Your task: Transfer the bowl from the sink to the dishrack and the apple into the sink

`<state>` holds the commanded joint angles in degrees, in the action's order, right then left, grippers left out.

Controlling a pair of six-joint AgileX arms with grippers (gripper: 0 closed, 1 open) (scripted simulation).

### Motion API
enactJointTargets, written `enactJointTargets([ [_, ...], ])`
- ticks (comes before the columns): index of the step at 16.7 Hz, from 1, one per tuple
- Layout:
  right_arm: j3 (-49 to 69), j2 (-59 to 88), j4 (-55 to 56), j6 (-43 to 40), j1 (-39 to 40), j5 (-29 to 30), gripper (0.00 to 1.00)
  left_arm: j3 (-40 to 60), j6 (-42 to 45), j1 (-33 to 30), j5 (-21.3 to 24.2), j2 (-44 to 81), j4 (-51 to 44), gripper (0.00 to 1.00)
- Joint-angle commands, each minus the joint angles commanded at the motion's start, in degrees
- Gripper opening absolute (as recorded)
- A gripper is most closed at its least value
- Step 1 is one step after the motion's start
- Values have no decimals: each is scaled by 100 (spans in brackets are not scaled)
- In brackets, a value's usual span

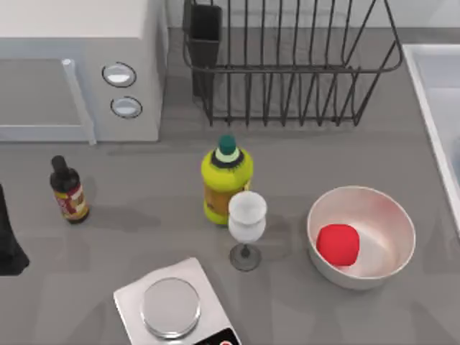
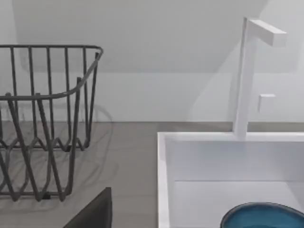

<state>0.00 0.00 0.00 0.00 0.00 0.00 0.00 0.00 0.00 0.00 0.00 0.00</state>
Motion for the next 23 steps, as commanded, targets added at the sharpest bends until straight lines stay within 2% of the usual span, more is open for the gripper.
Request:
enactJointTargets([
  [5,281,306,-149,-42,-48,-3,100,0,0,0,0,0,0,100],
  [10,1691,1839,-900,-254,-286,-16,100,0,0,0,0,0,0,100],
  [15,3950,4297,-2103,-595,-664,-39,100,0,0,0,0,0,0,100],
  [23,8292,9055,-4420,-1263,-1379,-91,100,0,0,0,0,0,0,100],
])
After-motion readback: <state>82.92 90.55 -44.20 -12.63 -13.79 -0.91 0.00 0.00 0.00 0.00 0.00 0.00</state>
